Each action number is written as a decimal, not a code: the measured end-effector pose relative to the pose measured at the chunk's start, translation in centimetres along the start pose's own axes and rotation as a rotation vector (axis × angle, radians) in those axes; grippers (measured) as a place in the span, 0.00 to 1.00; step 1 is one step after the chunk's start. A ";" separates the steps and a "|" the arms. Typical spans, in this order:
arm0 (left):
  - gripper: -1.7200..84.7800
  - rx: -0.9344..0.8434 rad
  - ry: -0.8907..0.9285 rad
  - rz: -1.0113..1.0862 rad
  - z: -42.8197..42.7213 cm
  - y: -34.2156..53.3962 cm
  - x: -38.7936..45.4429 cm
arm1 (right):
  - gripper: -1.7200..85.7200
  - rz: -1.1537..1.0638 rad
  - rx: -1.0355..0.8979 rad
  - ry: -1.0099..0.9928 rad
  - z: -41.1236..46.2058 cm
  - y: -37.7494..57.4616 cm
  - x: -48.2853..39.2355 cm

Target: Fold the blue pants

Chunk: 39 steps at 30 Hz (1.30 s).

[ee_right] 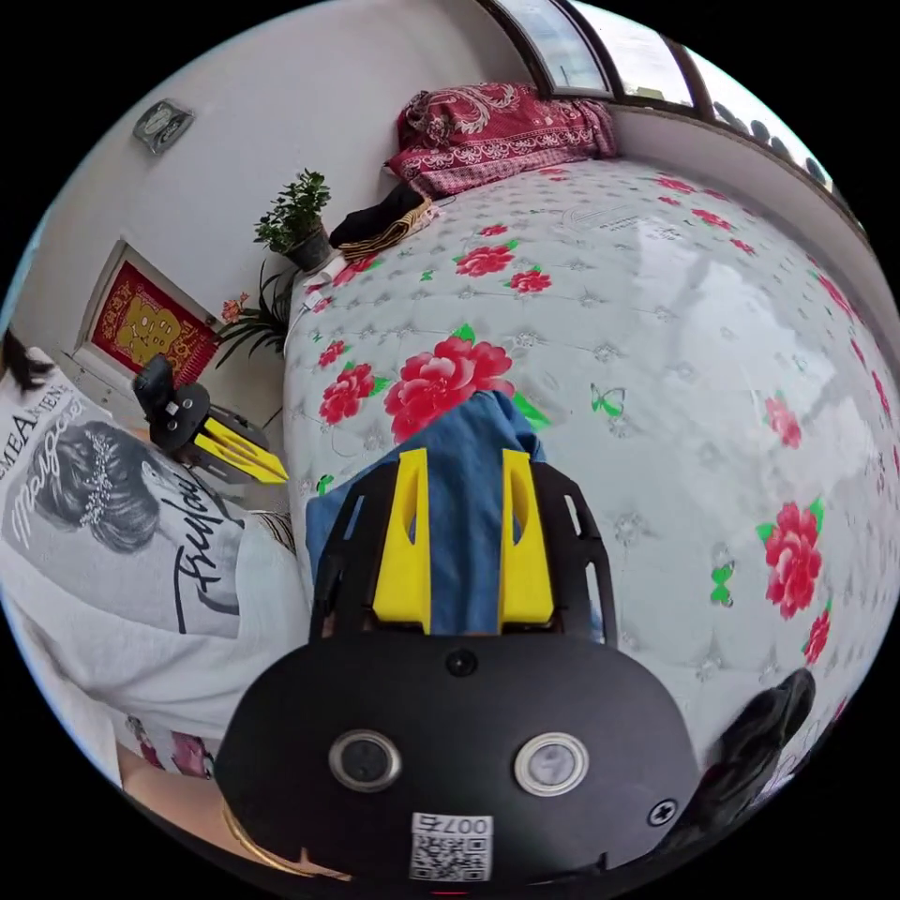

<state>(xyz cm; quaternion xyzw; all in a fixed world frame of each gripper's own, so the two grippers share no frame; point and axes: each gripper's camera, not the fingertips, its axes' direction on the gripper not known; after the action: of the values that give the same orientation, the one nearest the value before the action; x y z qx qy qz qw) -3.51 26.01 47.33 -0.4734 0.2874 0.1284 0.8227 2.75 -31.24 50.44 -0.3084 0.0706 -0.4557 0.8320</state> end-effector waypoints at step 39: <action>0.09 -0.011 0.762 -0.033 -2.5 -16.0 -20.7 | 0.03 0.819 0.276 -0.407 3.1 41.7 6.2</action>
<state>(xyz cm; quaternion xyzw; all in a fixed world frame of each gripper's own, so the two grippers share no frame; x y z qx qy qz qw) -13.25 16.82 69.96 -0.4962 0.5644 -0.0683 0.6562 37.37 -18.41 29.81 -0.2249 -0.0394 -0.0259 0.9732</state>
